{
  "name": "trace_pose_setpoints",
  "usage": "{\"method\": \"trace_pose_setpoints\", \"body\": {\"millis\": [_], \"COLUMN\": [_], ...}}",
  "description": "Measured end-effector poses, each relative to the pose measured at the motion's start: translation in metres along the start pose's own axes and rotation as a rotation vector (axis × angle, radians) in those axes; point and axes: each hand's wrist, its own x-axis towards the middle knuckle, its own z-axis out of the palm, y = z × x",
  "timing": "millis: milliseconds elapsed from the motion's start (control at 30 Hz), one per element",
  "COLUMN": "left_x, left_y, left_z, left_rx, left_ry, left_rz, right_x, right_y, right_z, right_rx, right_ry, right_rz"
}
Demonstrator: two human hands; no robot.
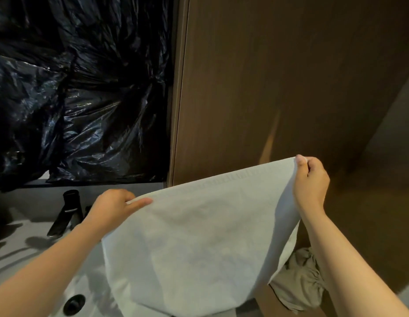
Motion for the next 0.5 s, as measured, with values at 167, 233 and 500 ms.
{"method": "trace_pose_setpoints", "body": {"millis": [167, 233, 500], "left_x": [-0.001, -0.003, -0.001], "left_y": [0.003, 0.000, -0.004], "left_z": [0.004, 0.004, 0.000], "left_rx": [-0.049, -0.051, 0.022], "left_ry": [-0.111, -0.159, -0.097], "left_rz": [0.016, 0.039, 0.062], "right_x": [0.005, 0.004, 0.002], "right_y": [0.027, 0.034, 0.042], "right_z": [0.003, 0.002, -0.005], "right_rx": [-0.025, -0.031, -0.058], "right_ry": [0.010, 0.009, 0.033], "right_rz": [0.162, 0.191, 0.255]}}
